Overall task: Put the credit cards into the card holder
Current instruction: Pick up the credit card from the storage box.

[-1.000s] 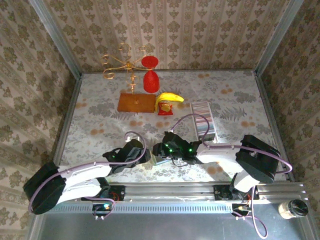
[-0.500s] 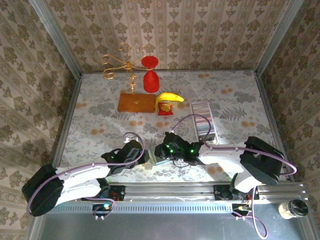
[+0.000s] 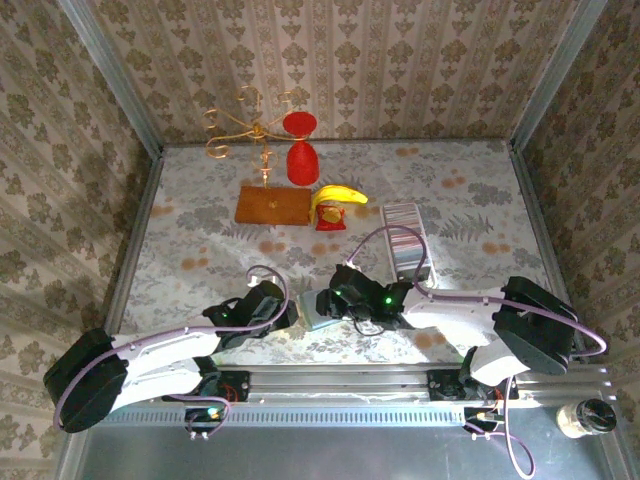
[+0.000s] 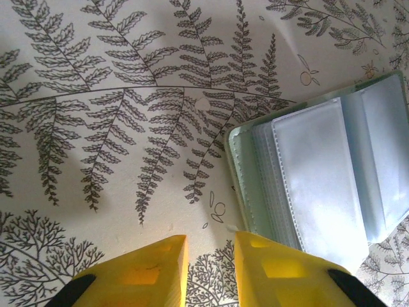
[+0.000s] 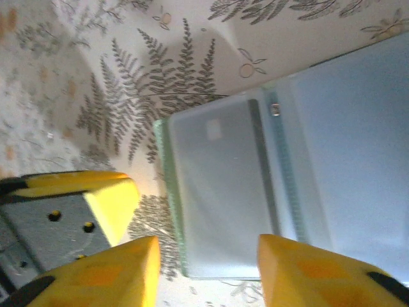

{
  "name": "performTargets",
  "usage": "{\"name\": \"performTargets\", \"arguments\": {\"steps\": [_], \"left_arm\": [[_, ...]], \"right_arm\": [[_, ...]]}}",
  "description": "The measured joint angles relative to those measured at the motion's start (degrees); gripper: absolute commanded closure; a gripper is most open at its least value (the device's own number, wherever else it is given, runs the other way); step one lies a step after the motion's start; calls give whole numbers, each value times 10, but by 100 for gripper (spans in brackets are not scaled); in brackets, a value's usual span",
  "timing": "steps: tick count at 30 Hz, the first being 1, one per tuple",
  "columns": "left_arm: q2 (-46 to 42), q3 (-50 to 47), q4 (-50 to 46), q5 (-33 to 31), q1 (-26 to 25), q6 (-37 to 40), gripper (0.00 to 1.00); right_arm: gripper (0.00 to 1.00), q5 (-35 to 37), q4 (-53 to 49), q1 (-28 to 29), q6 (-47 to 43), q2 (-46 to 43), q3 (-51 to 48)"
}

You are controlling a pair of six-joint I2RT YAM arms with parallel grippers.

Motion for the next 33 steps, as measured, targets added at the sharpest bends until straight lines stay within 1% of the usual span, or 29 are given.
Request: {"name": "performTargets", "arguments": {"steps": [3, 7, 10, 12, 14, 17, 18, 19, 21, 22, 24, 25, 26, 27, 30, 33], "left_arm": [[0, -1, -2, 0, 0, -2, 74], [-6, -1, -5, 0, 0, -2, 68], [-13, -1, -6, 2, 0, -1, 63], [-14, -1, -7, 5, 0, 2, 60], [-14, 3, -10, 7, 0, 8, 56], [-10, 16, -9, 11, 0, 13, 54], [-6, 20, -6, 14, 0, 16, 53], [-2, 23, -2, 16, 1, 17, 52], [11, 28, 9, 24, 1, 20, 51], [17, 30, 12, 27, 2, 21, 51], [36, 36, 16, 38, 4, 24, 50], [44, 40, 17, 42, 4, 26, 49], [52, 44, 19, 47, 4, 27, 48], [58, 47, 23, 54, 4, 30, 46], [63, 48, 29, 66, 4, 34, 42], [66, 48, 30, 72, 4, 36, 41]], "right_arm": [[53, 11, -40, 0, -26, 1, 23], [51, 31, -89, -3, -85, 3, 65], [50, 35, -118, -26, -181, -4, 90], [47, 33, -140, -58, -274, -23, 103], [44, 21, -154, -89, -387, -56, 110], [42, 18, -175, -120, -592, -123, 109], [38, 16, -184, -127, -668, -149, 107], [36, 14, -193, -134, -725, -168, 106], [32, 0, -226, -166, -849, -200, 107], [27, -9, -246, -188, -897, -206, 110], [8, -20, -281, -248, -1002, -209, 112], [2, -21, -288, -270, -1044, -209, 107], [0, -20, -291, -296, -1094, -209, 97], [0, -21, -292, -319, -1144, -210, 82], [0, -26, -299, -361, -1245, -202, 53], [0, -27, -300, -377, -1314, -179, 51]]}}
